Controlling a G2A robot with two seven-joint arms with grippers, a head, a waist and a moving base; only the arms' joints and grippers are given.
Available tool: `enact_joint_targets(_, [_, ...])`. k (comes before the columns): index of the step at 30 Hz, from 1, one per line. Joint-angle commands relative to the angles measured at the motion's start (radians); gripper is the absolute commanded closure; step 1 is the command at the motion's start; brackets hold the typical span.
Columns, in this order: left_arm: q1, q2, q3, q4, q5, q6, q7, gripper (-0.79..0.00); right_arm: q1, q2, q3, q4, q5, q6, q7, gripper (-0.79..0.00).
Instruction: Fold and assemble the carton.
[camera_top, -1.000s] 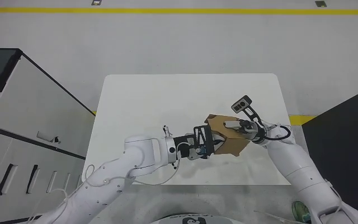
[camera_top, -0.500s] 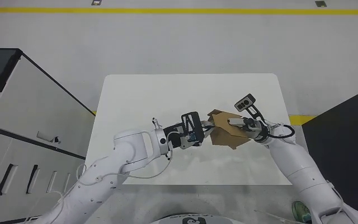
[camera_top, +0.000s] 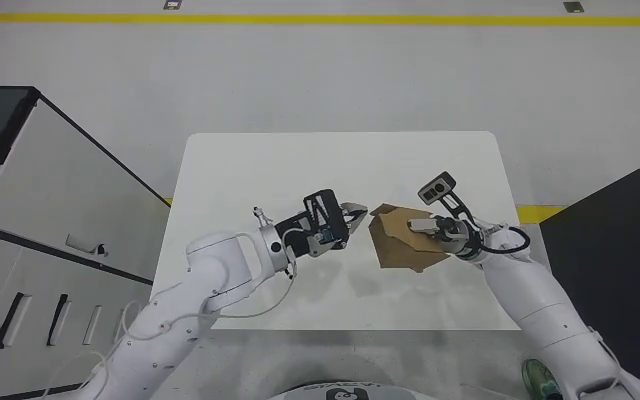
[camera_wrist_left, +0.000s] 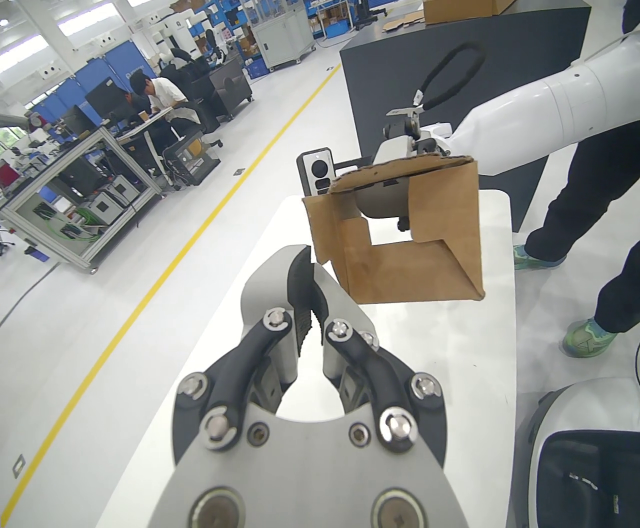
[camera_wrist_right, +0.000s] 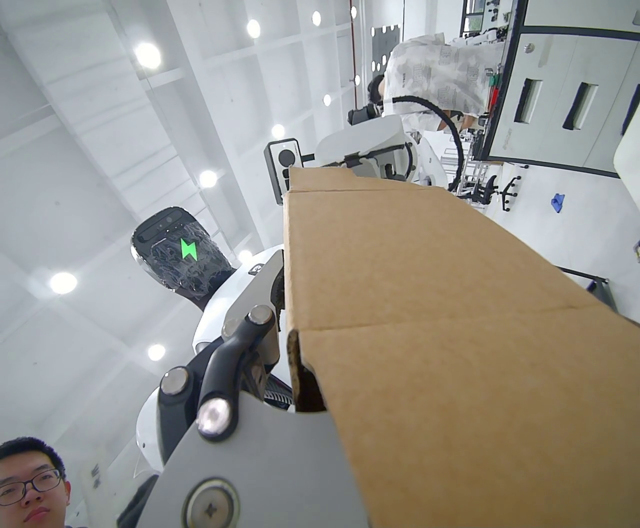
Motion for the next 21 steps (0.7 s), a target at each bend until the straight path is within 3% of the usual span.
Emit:
enact_joint_targets(1, [0.005,-0.001,-0.001,-0.001,0.005,0.013,0.007,0.000,-0.002,0.004,-0.004,-0.008,-0.003,0.000,0.000,0.000])
enact_joint_targets(21, [-0.009,-0.013,0.075,-0.005,0.001,-0.044,0.023,0.000,-0.002,0.032,-0.047,-0.033,0.017,-0.017,0.000,0.000])
